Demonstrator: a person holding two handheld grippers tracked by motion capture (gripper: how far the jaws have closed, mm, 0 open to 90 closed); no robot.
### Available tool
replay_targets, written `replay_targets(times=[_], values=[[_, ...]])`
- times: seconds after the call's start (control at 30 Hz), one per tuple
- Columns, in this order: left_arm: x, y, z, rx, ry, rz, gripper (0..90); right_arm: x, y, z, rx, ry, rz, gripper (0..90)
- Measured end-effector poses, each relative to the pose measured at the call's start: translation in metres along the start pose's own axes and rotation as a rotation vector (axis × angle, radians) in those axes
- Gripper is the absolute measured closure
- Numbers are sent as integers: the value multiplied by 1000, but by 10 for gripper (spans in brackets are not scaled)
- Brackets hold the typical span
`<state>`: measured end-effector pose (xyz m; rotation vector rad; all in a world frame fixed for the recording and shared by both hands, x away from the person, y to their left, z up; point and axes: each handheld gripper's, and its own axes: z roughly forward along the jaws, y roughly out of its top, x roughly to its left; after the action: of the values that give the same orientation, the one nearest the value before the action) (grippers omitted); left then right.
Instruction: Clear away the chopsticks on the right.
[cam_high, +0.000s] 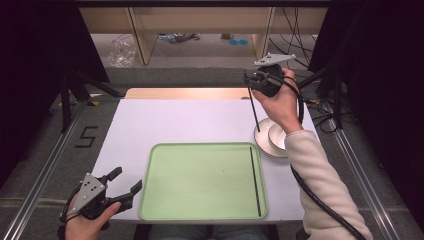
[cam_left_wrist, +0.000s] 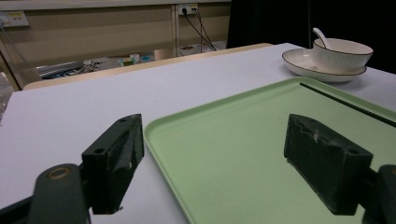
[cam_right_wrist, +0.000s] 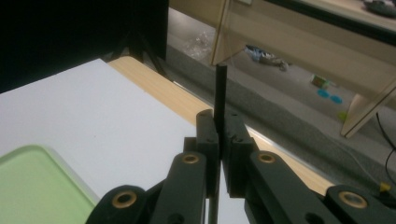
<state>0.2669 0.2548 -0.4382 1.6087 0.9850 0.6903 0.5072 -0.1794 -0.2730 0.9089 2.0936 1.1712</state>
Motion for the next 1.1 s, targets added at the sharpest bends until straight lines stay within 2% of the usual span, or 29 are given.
replay_targets(times=[0.07,0.1,0.13,0.17,0.2,0.27,0.33,0.37,0.4,0.43,0.47,0.5,0.53,0.57,0.6,0.63,0.67,0.73,0.77,0.8,0.83,0.87,0.9,1.07,1.1], values=[[0,0,0,0,0,0,201,0,0,0,12,-1,8,881],[0,0,0,-3,-1,-1,201,-1,0,-2,28,3,28,881],[0,0,0,-2,-1,0,201,0,-2,-2,54,0,76,881],[0,0,0,-2,-1,0,201,0,-2,-2,54,0,76,881],[0,0,0,-1,-1,1,201,1,-4,-3,81,-5,142,881],[0,0,0,-8,-6,-4,201,1,-7,-3,121,0,208,881],[0,0,0,-8,-4,-4,201,5,-10,-4,191,-19,279,881],[0,0,0,-8,-4,-4,201,5,-13,-3,216,-21,300,881],[0,0,0,-4,-4,-4,201,5,-13,-3,216,-21,300,881],[0,0,0,-1,-2,-2,201,7,-16,-2,267,-43,333,881],[0,0,0,-2,-2,-4,200,7,-19,-1,296,-47,338,881],[0,0,0,-2,-2,-4,200,8,-21,0,320,-43,360,881],[0,0,-1,-1,-1,-3,200,8,-21,0,320,-43,360,881],[0,0,0,-4,-2,-6,200,8,-28,2,373,-52,374,880],[0,0,0,-4,-2,-6,200,8,-28,2,373,-52,374,880],[0,0,0,-2,-2,-5,200,9,-30,3,437,-50,416,881],[0,0,0,-3,-3,-5,200,9,-33,4,460,-42,449,880],[0,0,0,-2,-3,-5,200,6,-42,7,520,-46,471,880],[0,0,0,2,-2,-5,200,9,-43,9,566,-40,553,880],[0,0,0,-1,-4,-4,200,9,-48,11,589,-31,580,880],[0,0,0,0,-4,-3,200,9,-53,14,621,-28,573,880],[0,0,0,0,-4,-3,200,8,-61,18,627,-10,561,880],[0,0,0,-1,-4,-3,200,9,-64,20,647,-7,586,880],[0,0,0,0,-3,-3,200,10,-91,34,749,-18,612,880],[0,0,0,0,-4,-3,200,11,-95,36,769,-27,633,879]])
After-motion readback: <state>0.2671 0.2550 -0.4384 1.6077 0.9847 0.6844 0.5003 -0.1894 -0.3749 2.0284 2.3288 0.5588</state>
